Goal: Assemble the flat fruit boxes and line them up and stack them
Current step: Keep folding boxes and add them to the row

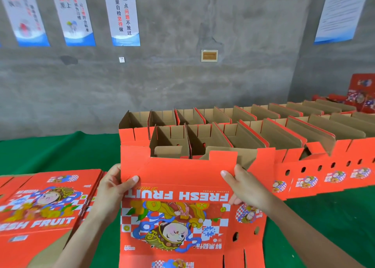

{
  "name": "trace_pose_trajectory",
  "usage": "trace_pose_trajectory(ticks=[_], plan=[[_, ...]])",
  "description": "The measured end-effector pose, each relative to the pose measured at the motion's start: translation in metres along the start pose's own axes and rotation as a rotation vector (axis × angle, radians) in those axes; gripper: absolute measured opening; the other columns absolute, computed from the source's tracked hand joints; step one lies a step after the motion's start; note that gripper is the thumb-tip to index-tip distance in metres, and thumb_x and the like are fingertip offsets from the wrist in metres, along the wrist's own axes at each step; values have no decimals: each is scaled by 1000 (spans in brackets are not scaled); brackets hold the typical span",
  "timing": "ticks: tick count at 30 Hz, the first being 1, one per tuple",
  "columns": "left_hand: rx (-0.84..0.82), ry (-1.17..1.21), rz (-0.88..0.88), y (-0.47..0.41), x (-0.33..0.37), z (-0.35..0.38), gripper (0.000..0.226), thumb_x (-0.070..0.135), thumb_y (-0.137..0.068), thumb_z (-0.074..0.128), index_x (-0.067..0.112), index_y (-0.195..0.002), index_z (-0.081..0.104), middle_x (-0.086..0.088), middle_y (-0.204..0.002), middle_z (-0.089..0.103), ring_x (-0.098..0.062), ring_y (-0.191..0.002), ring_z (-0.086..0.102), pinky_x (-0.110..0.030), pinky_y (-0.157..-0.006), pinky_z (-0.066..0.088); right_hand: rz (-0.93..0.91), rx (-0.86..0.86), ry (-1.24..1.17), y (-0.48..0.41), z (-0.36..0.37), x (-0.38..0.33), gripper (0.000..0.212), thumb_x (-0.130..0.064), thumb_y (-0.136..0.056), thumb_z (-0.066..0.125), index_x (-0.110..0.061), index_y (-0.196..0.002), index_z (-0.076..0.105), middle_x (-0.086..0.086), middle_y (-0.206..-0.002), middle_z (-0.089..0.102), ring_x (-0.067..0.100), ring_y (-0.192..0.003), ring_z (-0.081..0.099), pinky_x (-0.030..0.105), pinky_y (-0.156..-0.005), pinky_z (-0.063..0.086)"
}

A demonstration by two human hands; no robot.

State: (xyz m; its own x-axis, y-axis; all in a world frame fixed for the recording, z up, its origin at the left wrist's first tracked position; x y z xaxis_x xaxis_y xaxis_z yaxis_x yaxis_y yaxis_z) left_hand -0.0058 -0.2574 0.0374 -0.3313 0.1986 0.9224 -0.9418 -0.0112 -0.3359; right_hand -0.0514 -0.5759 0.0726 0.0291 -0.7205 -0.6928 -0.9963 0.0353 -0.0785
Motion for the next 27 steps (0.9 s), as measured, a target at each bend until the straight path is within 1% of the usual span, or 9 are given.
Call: trace_pose_trajectory(ticks=[5, 8, 11, 13, 15, 16, 19, 24, 27], plan=[[-122, -46, -115, -4, 4, -6, 34, 11, -76, 63, 11, -110, 61, -17, -104, 70, -30, -86, 68, -41, -78, 56, -105, 201, 43, 4, -3, -2, 38, -51, -92, 49, -15, -88, 60, -9, -50, 52, 10, -47, 60, 33, -59, 52], [-163, -110, -154, -7, 11, -8, 29, 24, -77, 67, 11, -103, 67, -24, -110, 67, -25, -87, 68, -36, -79, 56, -166, 390, -63, 3, -8, -1, 50, -46, -89, 57, -13, -54, 42, -9, -39, 37, 9, -40, 39, 35, -50, 34], [-171, -267, -225, -8, 26, -2, 55, 67, -77, 56, 18, -95, 76, -18, -106, 71, -27, -97, 68, -40, -88, 49, -194, 483, -180, 4, -15, -1, 52, -47, -87, 59, -7, -56, 42, -11, -42, 34, 7, -42, 31, 31, -50, 25], [-102, -327, -278, -14, 33, 4, 70, 67, -90, 31, 14, -113, 71, -16, -121, 65, -31, -118, 58, -40, -96, 44, -245, 474, -298, 6, -16, 1, 52, -50, -85, 58, -6, -59, 46, -12, -45, 34, 4, -44, 30, 23, -47, 24], [-126, -359, -219, -15, 28, -10, 72, 56, -99, 15, 4, -140, 44, -18, -142, 46, -33, -132, 42, -42, -108, 35, -299, 462, -394, 10, -15, 0, 51, -54, -81, 55, -5, -66, 55, -11, -50, 40, 2, -47, 34, 19, -45, 27], [-187, -431, -228, -14, 28, -14, 83, 67, -94, 13, 5, -141, 44, -16, -142, 47, -31, -132, 43, -43, -111, 32, -321, 460, -435, 13, -15, -1, 47, -54, -79, 55, -8, -71, 61, -7, -52, 46, 3, -49, 39, 19, -47, 31], [-163, -636, -368, -21, 42, -5, 124, 101, -54, 15, 10, -123, 62, -6, -126, 63, -21, -123, 54, -45, -114, 30, -366, 468, -515, 17, -17, -1, 30, -48, -81, 56, -20, -78, 68, -1, -63, 63, 3, -56, 54, 19, -53, 43], [-350, -873, -261, -15, 70, 16, 123, 105, -34, 6, 17, -89, 71, 0, -107, 70, -18, -109, 61, -33, -106, 37, -408, 534, -519, 21, -22, 7, 19, -42, -85, 55, -31, -75, 67, -10, -64, 62, 0, -59, 54, 18, -54, 45], [-478, -997, -352, -6, 84, 25, 122, 105, -22, 2, 23, -74, 76, 10, -86, 74, -8, -90, 66, -31, -94, 45, -409, 593, -496, 23, -23, 13, 34, -42, -88, 54, -11, -78, 63, 10, -65, 58, 9, -61, 50, 34, -54, 43]])
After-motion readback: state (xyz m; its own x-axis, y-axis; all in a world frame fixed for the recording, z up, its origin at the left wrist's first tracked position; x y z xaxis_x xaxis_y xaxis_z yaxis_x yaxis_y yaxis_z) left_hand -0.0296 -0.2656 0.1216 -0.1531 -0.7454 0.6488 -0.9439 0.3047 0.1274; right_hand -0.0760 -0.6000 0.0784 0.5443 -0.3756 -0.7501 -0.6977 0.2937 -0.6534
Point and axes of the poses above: each hand's wrist, its own y-axis away from the middle knuckle, its own z-axis out of the palm, x = y × z, the point moved 1 cm from there along -y, towards the middle knuckle
